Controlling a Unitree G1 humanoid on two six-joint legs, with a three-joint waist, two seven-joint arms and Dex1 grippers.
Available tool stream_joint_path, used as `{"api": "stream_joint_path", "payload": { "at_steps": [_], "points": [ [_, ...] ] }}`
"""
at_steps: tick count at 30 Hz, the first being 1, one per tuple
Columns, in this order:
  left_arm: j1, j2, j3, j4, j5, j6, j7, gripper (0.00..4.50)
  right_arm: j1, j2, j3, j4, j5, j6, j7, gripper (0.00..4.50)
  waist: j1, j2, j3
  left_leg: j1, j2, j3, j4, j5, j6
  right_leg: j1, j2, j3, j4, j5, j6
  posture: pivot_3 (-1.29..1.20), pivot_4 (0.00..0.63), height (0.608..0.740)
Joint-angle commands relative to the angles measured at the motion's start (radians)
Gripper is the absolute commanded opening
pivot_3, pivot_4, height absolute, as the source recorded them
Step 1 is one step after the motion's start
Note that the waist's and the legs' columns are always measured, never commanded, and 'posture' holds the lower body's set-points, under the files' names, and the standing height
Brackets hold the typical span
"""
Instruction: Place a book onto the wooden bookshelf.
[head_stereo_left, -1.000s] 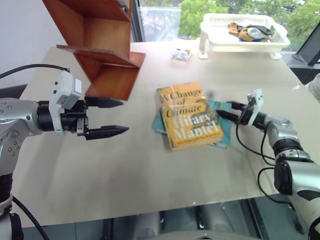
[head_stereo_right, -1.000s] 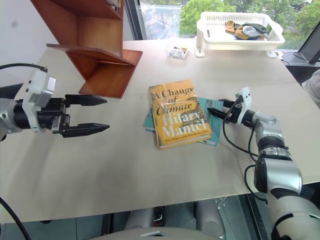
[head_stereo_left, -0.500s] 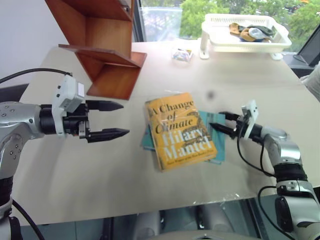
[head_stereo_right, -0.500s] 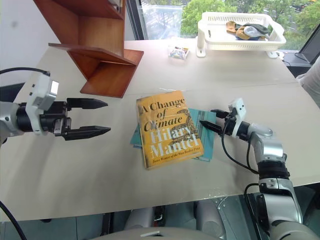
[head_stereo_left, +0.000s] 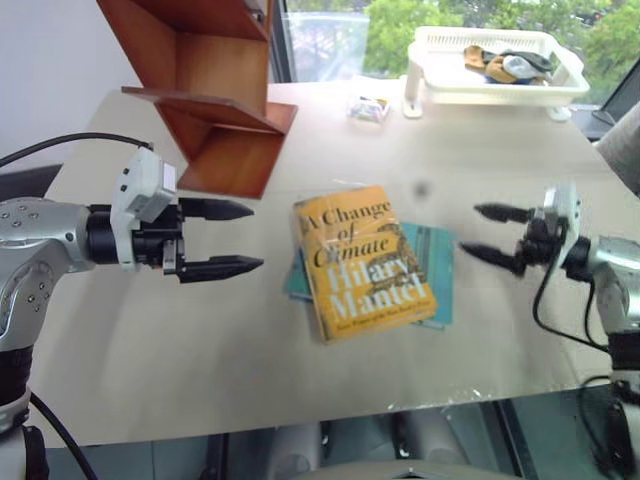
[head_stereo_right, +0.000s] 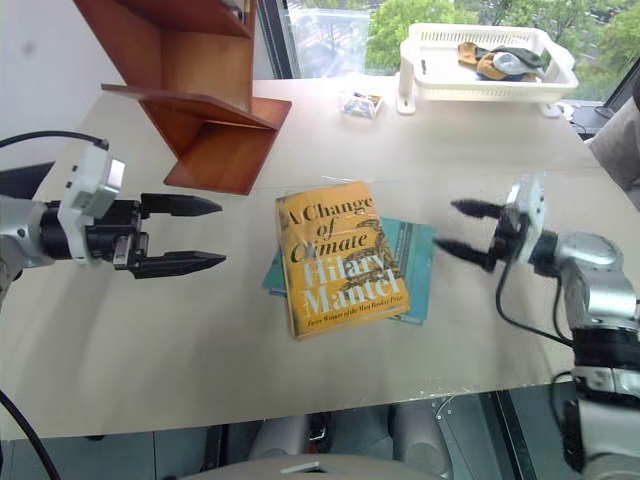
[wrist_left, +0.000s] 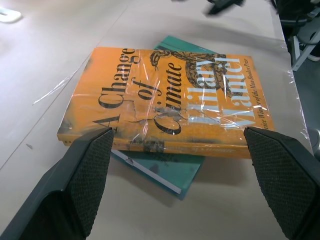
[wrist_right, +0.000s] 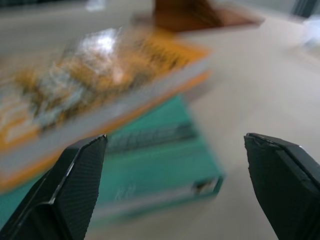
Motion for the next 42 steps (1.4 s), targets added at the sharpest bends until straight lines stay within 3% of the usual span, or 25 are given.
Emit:
{"api": "stream_joint_path", "payload": {
  "at_steps": [1, 15, 28, 33, 42],
  "points": [
    [-0.016, 0.004, 0.006, 0.0, 0.009, -0.02, 0.0, 4.44, -0.02, 0.025, 0.066, -0.037, -0.029, -0.03, -0.004, 4.5, -0.006, 0.0, 0.0, 0.0, 0.0, 0.0, 0.0, 0.0, 0.0, 0.0, 0.0, 0.0, 0.001, 0.0, 0.0, 0.0, 0.15, 0.74],
    [0.044, 0.015, 0.042, -0.025, 0.013, -0.019, 0.007, 4.44, -0.258, 0.198, 0.27, 0.149, -0.104, -0.074, 0.051, 4.5, 0.0, -0.001, 0.001, -0.001, 0.0, -0.001, 0.001, 0.001, -0.002, 0.0, 0.0, -0.001, 0.001, 0.0, 0.0, 0.0, 0.15, 0.74],
    [0.108, -0.004, 0.08, -0.033, -0.002, 0.001, 0.042, 4.44, -0.365, 0.284, 0.291, 0.314, -0.147, -0.192, 0.076, 4.5, 0.0, -0.001, 0.001, 0.0, 0.0, -0.001, 0.001, 0.001, -0.002, 0.0, 0.0, -0.001, 0.001, 0.0, 0.0, 0.0, 0.15, 0.74],
    [0.094, -0.025, 0.04, 0.059, 0.048, -0.011, 0.076, 4.44, -0.303, 0.222, 0.236, 0.188, -0.089, -0.192, 0.091, 4.5, 0.002, -0.001, 0.001, -0.001, 0.0, -0.001, 0.001, 0.001, -0.002, 0.0, 0.0, -0.001, 0.001, 0.0, 0.0, 0.0, 0.15, 0.74],
    [0.011, -0.146, -0.052, 0.255, 0.004, 0.133, 0.105, 4.44, -0.02, -0.012, 0.071, -0.352, 0.116, 0.018, 0.041, 4.5, 0.023, -0.001, 0.001, -0.001, 0.0, -0.001, 0.001, 0.001, -0.002, 0.0, 0.0, -0.002, 0.0, 0.0, 0.0, 0.0, 0.15, 0.74]
  ]
}}
